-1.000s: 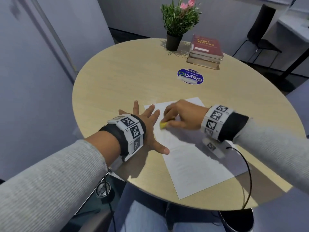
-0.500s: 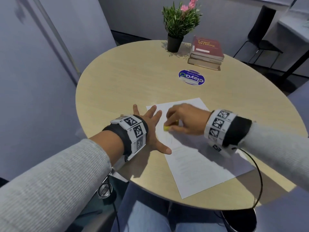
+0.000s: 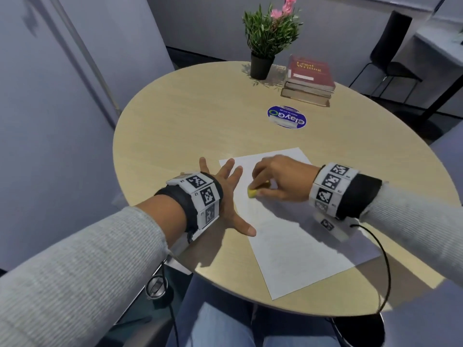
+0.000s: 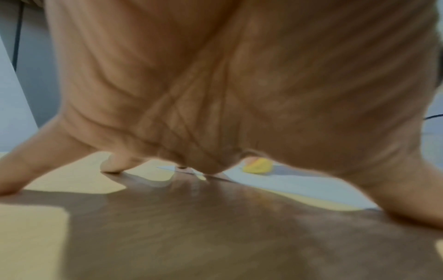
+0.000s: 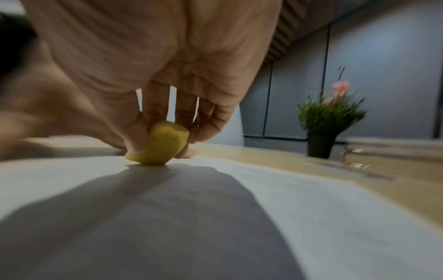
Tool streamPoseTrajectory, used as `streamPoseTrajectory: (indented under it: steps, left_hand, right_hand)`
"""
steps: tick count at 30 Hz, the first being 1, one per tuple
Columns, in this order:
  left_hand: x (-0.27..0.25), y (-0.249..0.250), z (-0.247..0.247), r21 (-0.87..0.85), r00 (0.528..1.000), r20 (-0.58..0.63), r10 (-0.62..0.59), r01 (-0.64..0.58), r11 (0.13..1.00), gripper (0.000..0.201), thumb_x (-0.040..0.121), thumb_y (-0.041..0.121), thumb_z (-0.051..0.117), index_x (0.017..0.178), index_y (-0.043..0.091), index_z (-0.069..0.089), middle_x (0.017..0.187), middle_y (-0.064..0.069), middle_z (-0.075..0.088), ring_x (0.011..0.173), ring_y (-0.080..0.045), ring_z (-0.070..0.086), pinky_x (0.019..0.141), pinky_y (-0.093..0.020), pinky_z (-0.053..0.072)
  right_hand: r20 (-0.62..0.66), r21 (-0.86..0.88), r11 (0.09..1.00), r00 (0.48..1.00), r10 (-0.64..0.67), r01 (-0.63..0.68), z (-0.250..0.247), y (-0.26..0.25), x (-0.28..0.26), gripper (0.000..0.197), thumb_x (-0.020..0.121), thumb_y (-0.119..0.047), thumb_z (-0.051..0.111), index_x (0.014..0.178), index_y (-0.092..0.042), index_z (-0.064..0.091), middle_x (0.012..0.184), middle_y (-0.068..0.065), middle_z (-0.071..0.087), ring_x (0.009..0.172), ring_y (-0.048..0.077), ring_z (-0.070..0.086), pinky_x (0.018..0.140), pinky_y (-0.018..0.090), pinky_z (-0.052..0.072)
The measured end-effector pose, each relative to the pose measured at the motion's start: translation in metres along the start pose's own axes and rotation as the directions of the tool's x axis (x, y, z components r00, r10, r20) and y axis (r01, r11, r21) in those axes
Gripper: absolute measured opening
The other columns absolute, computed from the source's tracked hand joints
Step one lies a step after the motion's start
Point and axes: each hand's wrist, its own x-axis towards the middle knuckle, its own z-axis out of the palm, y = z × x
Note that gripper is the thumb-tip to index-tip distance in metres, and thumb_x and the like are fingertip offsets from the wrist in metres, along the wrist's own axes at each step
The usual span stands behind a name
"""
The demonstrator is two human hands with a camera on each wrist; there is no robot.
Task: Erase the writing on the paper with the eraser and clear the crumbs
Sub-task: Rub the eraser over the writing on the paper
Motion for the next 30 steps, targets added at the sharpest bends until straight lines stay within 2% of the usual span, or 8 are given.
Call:
streamPoseTrajectory:
  steps: [3, 7, 12, 17, 19, 22, 27, 30]
  left_hand:
    - [0.005, -0.003, 0.003, -0.037, 1.000, 0.002, -0.005, 0.005, 0.999, 0.140, 0.063, 0.084, 0.063, 0.153, 0.027, -0.027, 0.160, 0.006, -0.032, 0.141, -0.041, -0.034, 0.111, -0.068, -0.008]
    - [0.004, -0.001, 0.002, -0.016, 1.000, 0.011, -0.012, 0.012, 1.000, 0.140, 0.064, 0.084, 0.063, 0.153, 0.024, -0.027, 0.159, 0.003, -0.033, 0.142, -0.038, -0.033, 0.112, -0.065, -0.012]
    - [-0.004, 0.003, 0.000, -0.011, 1.000, -0.003, -0.019, 0.018, 1.000, 0.134, 0.069, 0.081, 0.062, 0.154, 0.024, -0.024, 0.161, 0.004, -0.030, 0.145, -0.033, -0.029, 0.113, -0.063, -0.011]
    - [-0.003, 0.003, -0.001, 0.013, 1.000, -0.010, -0.004, 0.004, 1.000, 0.133, 0.072, 0.079, 0.061, 0.155, 0.021, -0.024, 0.161, 0.003, -0.029, 0.145, -0.029, -0.030, 0.112, -0.063, -0.014]
    - [-0.001, 0.003, -0.001, 0.027, 1.000, -0.008, -0.001, 0.002, 1.000, 0.133, 0.071, 0.080, 0.060, 0.154, 0.020, -0.024, 0.161, 0.002, -0.029, 0.145, -0.028, -0.031, 0.111, -0.063, -0.016]
    - [0.002, 0.001, 0.002, 0.012, 1.000, -0.019, 0.000, 0.000, 1.000, 0.135, 0.068, 0.082, 0.061, 0.154, 0.022, -0.024, 0.161, 0.002, -0.029, 0.145, -0.029, -0.032, 0.111, -0.062, -0.018]
    - [0.010, -0.002, 0.006, 0.031, 0.999, -0.038, 0.010, -0.009, 0.999, 0.139, 0.064, 0.086, 0.060, 0.155, 0.020, -0.023, 0.161, 0.001, -0.029, 0.145, -0.028, -0.032, 0.109, -0.063, -0.021]
    - [0.011, -0.001, 0.006, 0.035, 0.999, -0.041, 0.003, -0.001, 0.999, 0.141, 0.063, 0.086, 0.060, 0.155, 0.019, -0.023, 0.161, -0.002, -0.029, 0.146, -0.026, -0.031, 0.111, -0.065, -0.021]
  right_hand:
    - [-0.053, -0.050, 0.997, 0.997, 0.061, -0.064, -0.001, 0.006, 0.003, 0.021, 0.087, -0.030, 0.062, 0.104, -0.023, 0.074, 0.100, 0.003, 0.067, 0.089, 0.019, 0.060, 0.079, 0.033, 0.048]
    - [0.054, 0.016, 0.989, 0.987, -0.150, 0.149, 0.015, -0.026, -0.018, 0.019, 0.085, -0.027, 0.062, 0.100, -0.023, 0.075, 0.096, 0.001, 0.065, 0.078, 0.011, 0.055, 0.071, 0.025, 0.046]
    - [-0.046, -0.021, 0.999, 0.998, 0.041, -0.042, -0.004, 0.002, 0.002, 0.019, 0.085, -0.028, 0.065, 0.100, -0.022, 0.075, 0.093, 0.003, 0.066, 0.081, 0.014, 0.055, 0.078, 0.039, 0.050]
    - [0.060, 0.007, 0.990, 0.988, -0.143, 0.143, 0.012, -0.029, -0.016, 0.018, 0.082, -0.025, 0.065, 0.096, -0.023, 0.076, 0.092, 0.003, 0.065, 0.081, 0.014, 0.057, 0.072, 0.025, 0.045]
    - [0.081, 0.038, 0.992, 0.989, -0.121, 0.119, 0.007, -0.024, -0.012, 0.021, 0.082, -0.028, 0.063, 0.098, -0.022, 0.075, 0.093, 0.003, 0.066, 0.081, 0.014, 0.058, 0.074, 0.026, 0.047]
    - [-0.021, 0.004, 1.000, 1.000, 0.007, -0.007, 0.000, -0.007, -0.001, 0.021, 0.084, -0.030, 0.064, 0.099, -0.022, 0.075, 0.093, 0.002, 0.066, 0.078, 0.011, 0.052, 0.077, 0.036, 0.050]
    - [0.028, 0.043, 0.989, 0.990, -0.141, 0.140, 0.016, -0.028, -0.021, 0.020, 0.084, -0.028, 0.062, 0.098, -0.022, 0.075, 0.091, 0.000, 0.064, 0.074, 0.003, 0.045, 0.070, 0.024, 0.045]
    - [0.000, 0.064, 0.994, 0.996, -0.092, 0.091, 0.009, -0.017, -0.015, 0.021, 0.084, -0.030, 0.063, 0.099, -0.022, 0.075, 0.092, 0.002, 0.064, 0.075, 0.006, 0.048, 0.074, 0.027, 0.047]
